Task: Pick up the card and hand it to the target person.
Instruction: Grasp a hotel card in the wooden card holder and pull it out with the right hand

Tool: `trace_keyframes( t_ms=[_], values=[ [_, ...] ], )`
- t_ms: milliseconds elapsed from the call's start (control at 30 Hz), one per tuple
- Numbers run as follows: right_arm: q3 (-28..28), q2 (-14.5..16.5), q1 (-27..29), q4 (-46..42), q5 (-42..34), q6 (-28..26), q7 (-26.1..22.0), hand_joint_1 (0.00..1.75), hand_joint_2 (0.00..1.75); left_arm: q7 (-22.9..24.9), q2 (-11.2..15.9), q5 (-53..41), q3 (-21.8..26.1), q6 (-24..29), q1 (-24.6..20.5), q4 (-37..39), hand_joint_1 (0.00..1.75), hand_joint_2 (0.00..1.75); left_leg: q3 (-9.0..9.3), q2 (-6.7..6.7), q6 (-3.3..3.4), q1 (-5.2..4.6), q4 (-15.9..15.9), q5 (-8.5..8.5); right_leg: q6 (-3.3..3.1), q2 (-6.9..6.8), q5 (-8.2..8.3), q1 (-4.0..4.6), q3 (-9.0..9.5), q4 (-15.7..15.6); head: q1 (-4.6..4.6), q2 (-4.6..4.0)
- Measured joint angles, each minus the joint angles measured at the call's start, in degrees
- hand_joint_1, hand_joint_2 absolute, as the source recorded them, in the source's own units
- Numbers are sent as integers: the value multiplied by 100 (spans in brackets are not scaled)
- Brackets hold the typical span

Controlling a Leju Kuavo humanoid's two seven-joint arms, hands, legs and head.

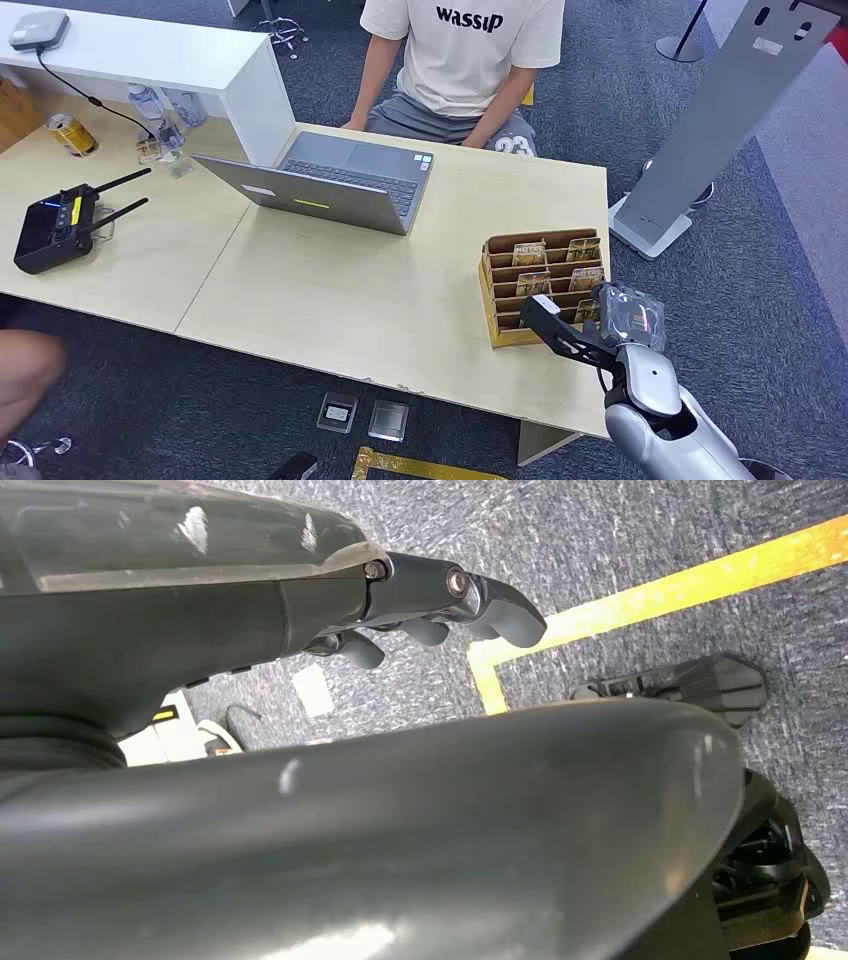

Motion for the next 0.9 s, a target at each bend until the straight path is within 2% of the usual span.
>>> trace_keyframes(
  t_ms=[233,433,567,667,900],
  values=[
    [-1,1,3,38,-8,-10,3,85,175,0,2,-13,0,-8,0,0,0,0,0,0,0,0,0,0,0,0,0,0,0,0,1,0],
    [-2,0,11,39,-14,-11,5,123,175,1,2,-27,0,-11,0,0,0,0,1,0,0,0,0,0,0,0,0,0,0,0,0,0],
    [-2,0,19,39,-29,-11,9,137,175,11,2,-35,0,-11,0,0,0,0,1,0,0,0,0,0,0,0,0,0,0,0,0,0],
    [-4,0,19,39,-57,-11,16,143,175,11,2,-37,0,-11,0,0,0,0,2,0,0,0,0,0,0,0,0,0,0,0,1,0],
    [-9,-2,15,37,-84,-13,25,144,175,11,3,-43,0,-11,0,0,0,0,3,0,0,0,0,0,0,0,0,0,1,0,2,0]
  ],
)
